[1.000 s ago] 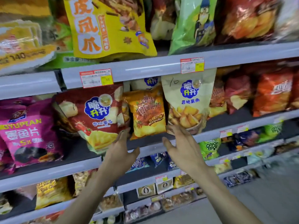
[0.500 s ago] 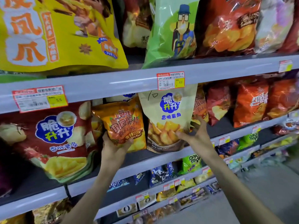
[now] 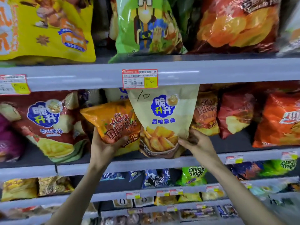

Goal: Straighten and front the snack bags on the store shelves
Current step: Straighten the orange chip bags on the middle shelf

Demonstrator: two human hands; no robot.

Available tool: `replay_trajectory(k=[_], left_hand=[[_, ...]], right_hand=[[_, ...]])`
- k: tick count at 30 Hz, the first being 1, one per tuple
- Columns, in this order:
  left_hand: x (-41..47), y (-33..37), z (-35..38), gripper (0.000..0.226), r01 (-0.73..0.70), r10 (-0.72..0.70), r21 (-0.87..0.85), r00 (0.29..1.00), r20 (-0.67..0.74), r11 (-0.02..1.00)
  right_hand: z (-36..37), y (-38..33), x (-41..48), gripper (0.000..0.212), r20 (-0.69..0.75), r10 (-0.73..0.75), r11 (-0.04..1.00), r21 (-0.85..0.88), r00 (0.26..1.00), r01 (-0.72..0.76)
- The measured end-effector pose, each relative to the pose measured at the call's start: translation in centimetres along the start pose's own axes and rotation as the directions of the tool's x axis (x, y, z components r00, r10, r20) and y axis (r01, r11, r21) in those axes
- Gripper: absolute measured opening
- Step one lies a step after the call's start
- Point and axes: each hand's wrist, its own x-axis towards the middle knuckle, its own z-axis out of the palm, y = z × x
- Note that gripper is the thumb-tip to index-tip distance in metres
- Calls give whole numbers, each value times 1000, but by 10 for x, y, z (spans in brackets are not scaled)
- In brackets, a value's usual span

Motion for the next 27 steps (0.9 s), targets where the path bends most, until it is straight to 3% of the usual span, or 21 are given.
replay_trajectory(k=[4, 5, 9, 16, 21, 25, 27], left_hand=[[-23, 9, 1, 89, -36, 33, -22, 991, -130, 999], [-28, 12, -1, 90, -39, 34, -34, 988, -153, 999], [-51, 27, -17, 81, -81, 80, 3, 971, -226, 997], [-78, 27, -73, 84, -13, 10, -9, 947, -322, 1000], [-89, 26, -109, 87, 30, -25, 11, 948, -318, 999], [-98, 20, -130, 85, 55, -56, -13, 948, -312, 998], [-103, 18, -136, 82, 64, -66, -16, 951, -301, 998]], right_hand=[[-5, 11, 2, 14, -9, -26, 999, -23, 1000, 26], [-5, 11, 1, 20, 17, -27, 1000, -10, 999, 27], [1, 11, -1, 85, 145, -34, 997, 76, 989, 23], [36, -10, 1, 101, 165, -90, 996, 34, 982, 85], [82, -28, -2, 74, 208, -102, 995, 29, 973, 98], [120, -38, 3, 106, 233, -132, 991, 14, 964, 133], [136, -45, 5, 85, 214, -129, 991, 3, 968, 132]])
